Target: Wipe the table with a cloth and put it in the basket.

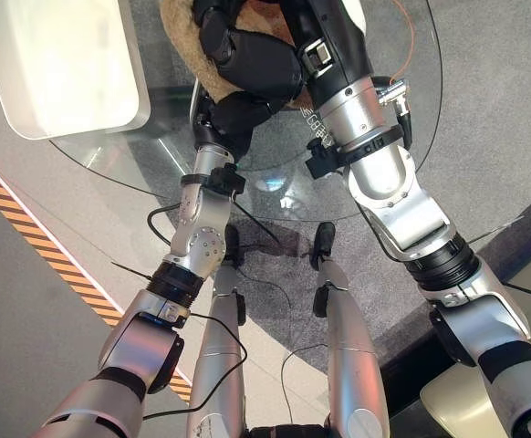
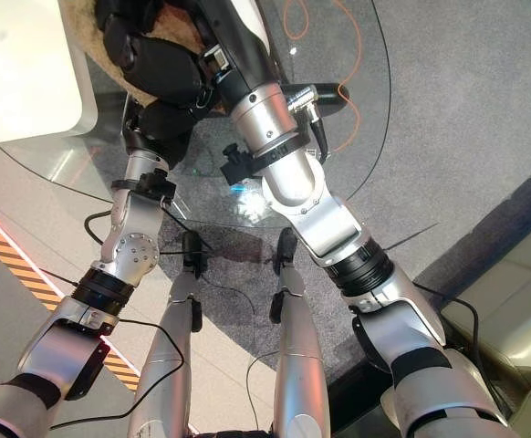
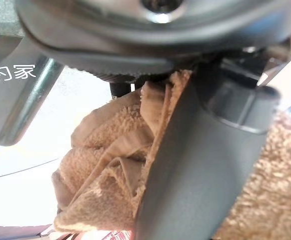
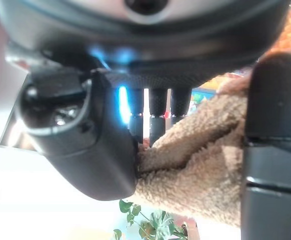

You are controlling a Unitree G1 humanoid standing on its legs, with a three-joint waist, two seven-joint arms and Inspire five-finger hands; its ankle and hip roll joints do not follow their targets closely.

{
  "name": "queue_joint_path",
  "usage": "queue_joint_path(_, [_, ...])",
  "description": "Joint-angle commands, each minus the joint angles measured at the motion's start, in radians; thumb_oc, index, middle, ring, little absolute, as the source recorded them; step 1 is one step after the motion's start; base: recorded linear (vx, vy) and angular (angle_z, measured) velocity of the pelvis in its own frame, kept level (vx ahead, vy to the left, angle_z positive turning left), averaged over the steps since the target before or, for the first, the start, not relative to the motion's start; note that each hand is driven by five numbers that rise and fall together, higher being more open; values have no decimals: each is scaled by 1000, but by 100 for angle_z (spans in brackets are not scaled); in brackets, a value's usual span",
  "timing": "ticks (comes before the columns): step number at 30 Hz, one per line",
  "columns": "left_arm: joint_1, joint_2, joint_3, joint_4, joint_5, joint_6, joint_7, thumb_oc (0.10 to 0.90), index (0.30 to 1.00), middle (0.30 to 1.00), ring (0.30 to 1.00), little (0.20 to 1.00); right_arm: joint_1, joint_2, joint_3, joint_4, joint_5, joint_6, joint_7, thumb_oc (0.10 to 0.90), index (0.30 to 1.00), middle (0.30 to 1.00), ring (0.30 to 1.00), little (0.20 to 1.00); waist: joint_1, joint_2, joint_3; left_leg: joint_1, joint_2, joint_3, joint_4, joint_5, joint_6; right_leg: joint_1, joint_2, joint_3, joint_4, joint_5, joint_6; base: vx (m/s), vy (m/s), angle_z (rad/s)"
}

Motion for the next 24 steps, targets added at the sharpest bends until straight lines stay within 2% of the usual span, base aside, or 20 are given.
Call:
queue_joint_path(1, [-104, -62, -7, -130, 35, -75, -80, 100, 300, 300, 300, 200, -100, 85, -24, -164, 8, -213, -7, 800, 900, 900, 900, 900, 17, 18, -25, 21, -19, 59, 23, -24, 46, 79, 7, 11, -26, -27, 10, -12, 12, -3])
queue_joint_path(24, [-96, -66, 4, -112, 29, -91, -96, 100, 300, 300, 300, 200, -63, 88, -40, -137, 11, -271, 16, 800, 900, 900, 900, 900, 9, 19, -25, 32, -16, 67, 14, -19, 45, 86, 9, 11, -31, -23, 11, -1, 1, -1])
